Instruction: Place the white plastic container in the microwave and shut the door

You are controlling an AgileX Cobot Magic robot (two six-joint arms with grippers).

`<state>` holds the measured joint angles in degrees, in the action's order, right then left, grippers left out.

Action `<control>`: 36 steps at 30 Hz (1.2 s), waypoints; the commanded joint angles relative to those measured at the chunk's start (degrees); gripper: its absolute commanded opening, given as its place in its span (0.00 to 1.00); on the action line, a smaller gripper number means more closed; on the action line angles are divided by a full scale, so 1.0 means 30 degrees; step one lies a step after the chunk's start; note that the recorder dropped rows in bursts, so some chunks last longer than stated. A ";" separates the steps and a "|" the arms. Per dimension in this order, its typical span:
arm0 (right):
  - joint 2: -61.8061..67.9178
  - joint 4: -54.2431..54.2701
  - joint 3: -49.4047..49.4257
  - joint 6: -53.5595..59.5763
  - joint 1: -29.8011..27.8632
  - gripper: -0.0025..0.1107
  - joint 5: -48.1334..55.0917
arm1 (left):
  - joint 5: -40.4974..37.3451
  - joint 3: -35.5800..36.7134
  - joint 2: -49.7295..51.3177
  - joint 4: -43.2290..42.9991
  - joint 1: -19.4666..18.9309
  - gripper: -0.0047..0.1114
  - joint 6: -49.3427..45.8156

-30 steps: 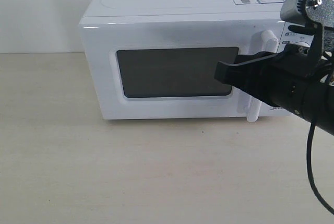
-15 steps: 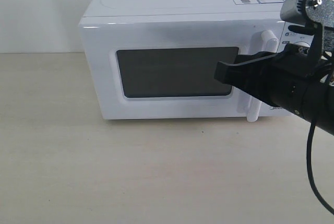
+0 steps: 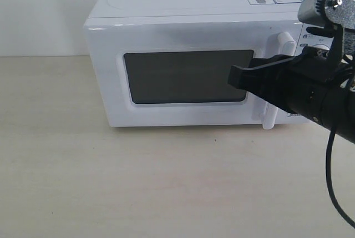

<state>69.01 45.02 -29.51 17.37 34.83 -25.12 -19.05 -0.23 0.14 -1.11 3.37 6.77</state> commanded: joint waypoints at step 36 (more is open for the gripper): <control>-1.0106 -0.0063 0.1826 0.6626 -0.1582 0.02 0.5841 | 0.0193 0.0077 -0.0048 -0.0045 0.0120 0.07 -0.0043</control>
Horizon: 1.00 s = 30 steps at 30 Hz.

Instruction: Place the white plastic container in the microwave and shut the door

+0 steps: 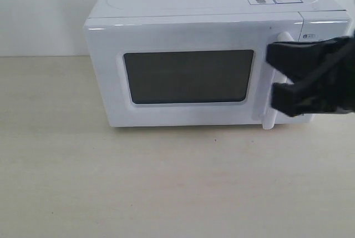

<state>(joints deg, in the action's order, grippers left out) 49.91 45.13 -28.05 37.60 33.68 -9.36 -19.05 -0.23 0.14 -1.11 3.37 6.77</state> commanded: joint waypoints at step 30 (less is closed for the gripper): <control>-1.5823 -0.1832 0.9349 -0.0803 -0.6840 0.02 0.1094 | 0.0193 0.0077 -0.0048 -0.0045 0.0120 0.07 -0.0043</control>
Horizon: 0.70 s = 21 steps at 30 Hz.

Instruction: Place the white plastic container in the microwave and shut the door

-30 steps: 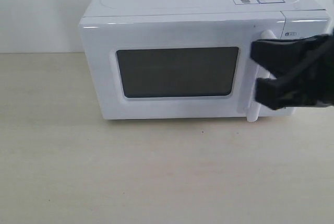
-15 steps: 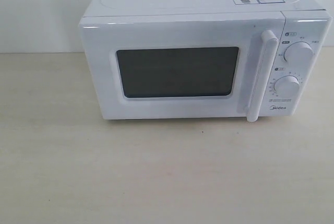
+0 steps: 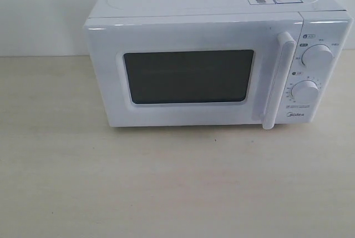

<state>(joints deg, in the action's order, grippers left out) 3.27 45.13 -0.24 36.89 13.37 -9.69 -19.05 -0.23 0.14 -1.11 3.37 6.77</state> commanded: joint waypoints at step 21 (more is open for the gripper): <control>-0.1090 -1.4301 0.0079 -1.1398 -0.0070 0.02 0.9698 | 0.0238 0.0077 -0.0048 -0.0045 0.0120 0.07 -0.0043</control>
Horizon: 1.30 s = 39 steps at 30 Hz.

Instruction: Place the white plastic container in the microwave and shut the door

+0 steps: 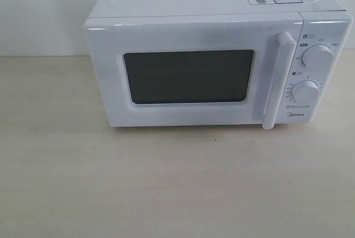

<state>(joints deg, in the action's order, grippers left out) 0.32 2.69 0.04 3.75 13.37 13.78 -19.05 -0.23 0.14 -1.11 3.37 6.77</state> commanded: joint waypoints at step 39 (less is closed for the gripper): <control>-0.0107 -0.0004 -0.0013 -0.2641 -0.3527 0.02 0.2350 | 0.0232 0.0077 -0.0048 -0.0045 0.0120 0.07 -0.0043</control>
<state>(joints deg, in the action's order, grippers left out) 0.28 2.81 0.04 -4.21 2.93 20.80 -19.05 -0.23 0.14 -1.11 3.37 6.77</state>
